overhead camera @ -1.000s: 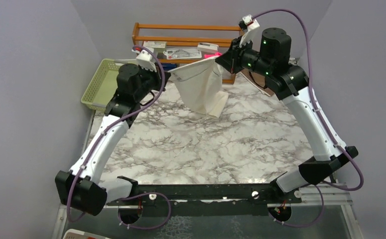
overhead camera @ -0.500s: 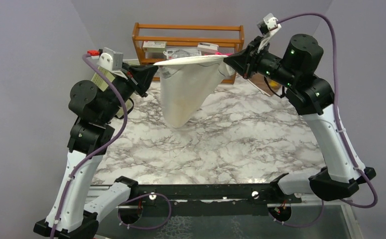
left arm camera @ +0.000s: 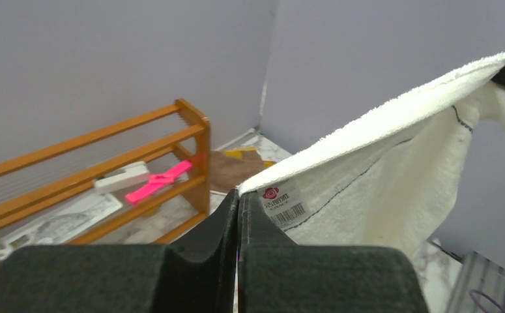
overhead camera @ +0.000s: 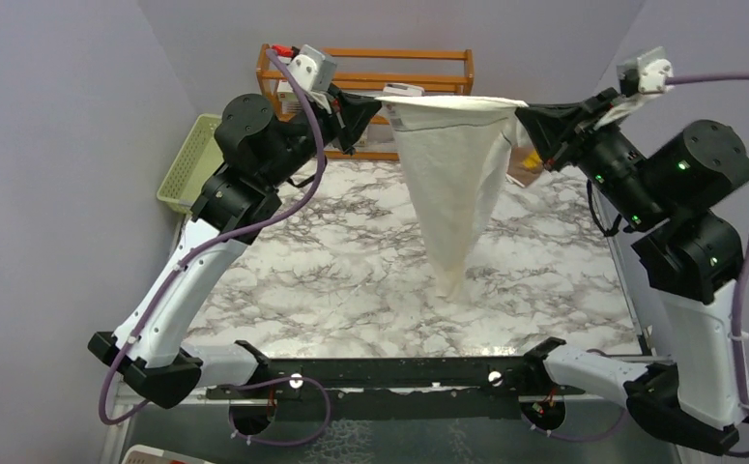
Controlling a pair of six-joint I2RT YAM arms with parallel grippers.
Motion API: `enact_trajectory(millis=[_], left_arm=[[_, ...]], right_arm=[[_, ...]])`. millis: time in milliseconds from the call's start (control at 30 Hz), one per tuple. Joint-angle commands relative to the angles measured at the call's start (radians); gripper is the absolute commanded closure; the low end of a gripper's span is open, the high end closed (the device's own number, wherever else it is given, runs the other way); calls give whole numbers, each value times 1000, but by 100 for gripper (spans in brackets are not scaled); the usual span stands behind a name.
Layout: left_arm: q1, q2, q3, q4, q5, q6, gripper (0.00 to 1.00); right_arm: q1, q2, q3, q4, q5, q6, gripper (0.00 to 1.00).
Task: Roll the towels
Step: Flatten out the towel at the center of the board.
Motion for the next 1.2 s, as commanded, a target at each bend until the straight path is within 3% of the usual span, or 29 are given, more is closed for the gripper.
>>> enact_trajectory(millis=[0,233,367,467,567,667,833,1000,1167], left_arm=[[27,-88,-60,24,-465,85,100],[87,-332,-281,-60,-826,87,100],[87,-512,-319,-154,-1033,81,100],[83,-628,-313,-126,-1080,142,100],[71,-654,-250,-102,-1065,221,100],[66,-582,-156,-136,-1011,291,100],[65,-409,-48,-156,-880,362,100],[65,-223,-104,17,-768,385,100],[65,52,-162,194,-425,253,100]], right_arm=[[-10,118,48,-56,54,-39,99],[22,300,23,60,-257,74,99],[215,386,49,145,-239,51,99],[324,497,168,132,-258,32,99],[371,569,243,155,-308,54,99],[372,579,240,211,-332,87,99],[372,486,132,250,-195,44,99],[337,242,-253,330,23,68,99],[259,-78,-676,326,297,228,99]])
